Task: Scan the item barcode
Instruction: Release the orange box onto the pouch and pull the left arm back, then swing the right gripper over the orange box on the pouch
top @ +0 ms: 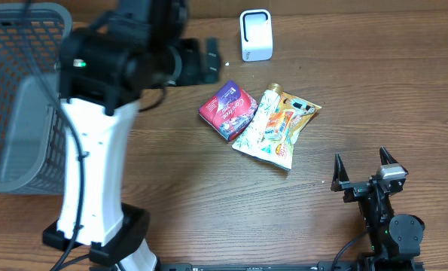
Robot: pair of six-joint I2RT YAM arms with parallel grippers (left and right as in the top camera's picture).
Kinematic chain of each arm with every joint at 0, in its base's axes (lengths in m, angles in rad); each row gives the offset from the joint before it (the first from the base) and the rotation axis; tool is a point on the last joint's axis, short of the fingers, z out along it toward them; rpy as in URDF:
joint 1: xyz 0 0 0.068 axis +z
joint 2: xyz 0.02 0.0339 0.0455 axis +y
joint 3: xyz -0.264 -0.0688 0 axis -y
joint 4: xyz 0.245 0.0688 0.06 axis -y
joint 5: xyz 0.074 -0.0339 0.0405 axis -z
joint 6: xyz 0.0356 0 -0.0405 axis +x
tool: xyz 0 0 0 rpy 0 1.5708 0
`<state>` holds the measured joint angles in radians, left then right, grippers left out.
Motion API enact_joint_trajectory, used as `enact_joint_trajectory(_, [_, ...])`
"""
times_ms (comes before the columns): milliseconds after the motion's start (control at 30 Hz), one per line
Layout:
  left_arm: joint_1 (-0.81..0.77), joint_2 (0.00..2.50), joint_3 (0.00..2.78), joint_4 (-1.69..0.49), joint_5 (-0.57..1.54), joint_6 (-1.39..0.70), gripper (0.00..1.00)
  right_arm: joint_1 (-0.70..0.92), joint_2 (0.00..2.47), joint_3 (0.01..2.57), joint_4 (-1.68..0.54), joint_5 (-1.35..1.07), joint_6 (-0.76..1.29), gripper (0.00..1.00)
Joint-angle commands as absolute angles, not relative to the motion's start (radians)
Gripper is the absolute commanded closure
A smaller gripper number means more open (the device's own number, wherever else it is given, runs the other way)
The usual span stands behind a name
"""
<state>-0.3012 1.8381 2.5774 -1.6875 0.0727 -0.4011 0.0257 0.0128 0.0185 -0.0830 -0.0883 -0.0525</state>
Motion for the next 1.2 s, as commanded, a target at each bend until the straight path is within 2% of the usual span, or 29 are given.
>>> enact_joint_trajectory(0, [-0.162, 1.757, 2.550, -1.690, 0.054, -0.447, 0.00, 0.017, 0.003, 0.008, -0.079, -0.079, -0.053, 0.00])
enact_joint_trajectory(200, [-0.016, 1.755, 2.513, -1.690, 0.088, -0.360, 0.00, 0.017, 0.003, 0.008, -0.079, -0.079, -0.053, 0.00])
enact_joint_trajectory(633, [0.139, 1.766, 2.471, -1.689, 0.067, -0.415, 0.00, 0.017, 0.003, 0.008, -0.060, -0.080, -0.053, 0.00])
enact_joint_trajectory(700, [0.139, 1.766, 2.471, -1.689, 0.067, -0.415, 0.00, 0.018, 0.003, 0.008, 0.032, -0.178, -0.048, 0.00])
enact_joint_trajectory(833, [0.139, 1.766, 2.471, -1.689, 0.068, -0.416, 0.00, 0.017, 0.003, 0.008, 0.268, -0.567, -0.046, 0.00])
enact_joint_trajectory(933, [0.139, 1.766, 2.471, -1.689, 0.068, -0.415, 0.00, 0.017, 0.003, 0.008, 0.446, -0.743, -0.046, 0.00])
enact_joint_trajectory(1100, [0.138, 1.766, 2.471, -1.689, 0.067, -0.416, 0.00, 0.017, 0.003, 0.014, 0.635, -0.776, -0.046, 0.00])
enact_joint_trajectory(1167, [0.138, 1.766, 2.471, -1.689, 0.068, -0.415, 0.00, 0.017, 0.003, 0.049, 0.642, -0.750, -0.046, 0.00])
